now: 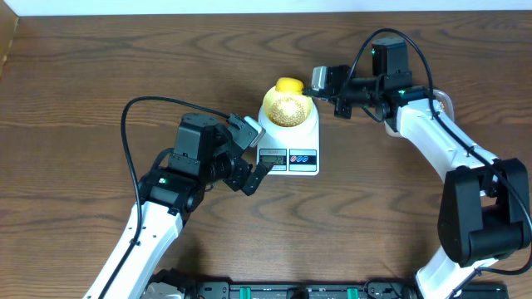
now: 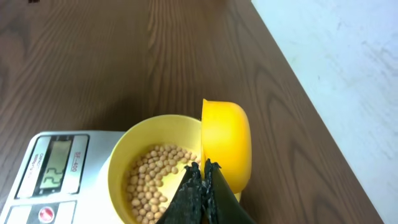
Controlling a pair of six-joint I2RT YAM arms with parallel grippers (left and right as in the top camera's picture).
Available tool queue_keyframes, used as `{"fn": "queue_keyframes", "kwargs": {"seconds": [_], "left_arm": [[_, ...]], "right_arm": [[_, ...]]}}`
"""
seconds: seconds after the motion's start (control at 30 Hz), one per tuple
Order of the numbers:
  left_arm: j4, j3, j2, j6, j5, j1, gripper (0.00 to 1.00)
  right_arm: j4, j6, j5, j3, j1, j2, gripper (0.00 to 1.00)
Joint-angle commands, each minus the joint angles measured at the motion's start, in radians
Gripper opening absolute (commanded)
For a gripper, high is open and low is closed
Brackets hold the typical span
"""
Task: Scoop item into bowl and weigh 50g on scale
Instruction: 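Carry the empty yellow scoop right back to the soybean tub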
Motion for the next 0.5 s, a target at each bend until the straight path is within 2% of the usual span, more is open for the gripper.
{"fn": "queue_keyframes", "kwargs": {"seconds": [0.0, 0.23, 0.4, 0.47], "left_arm": [[-0.005, -0.015, 0.006, 0.021, 0.012, 0.003, 1.00], [-0.005, -0.015, 0.006, 0.020, 0.012, 0.003, 1.00], [-0.005, -0.015, 0.006, 0.021, 0.012, 0.003, 1.00], [-0.005, -0.015, 0.006, 0.020, 0.012, 0.003, 1.00]], "right_arm": [[0.073, 0.235, -0.032, -0.003, 0.007, 0.011, 0.01], [0.309, 0.838, -0.027, -0.003, -0.012, 0.011, 0.01], [0.389, 1.234, -0.027, -0.003, -0.064, 0.011, 0.01], [0.389, 1.341, -0.027, -0.003, -0.097, 0.008, 0.01]]}}
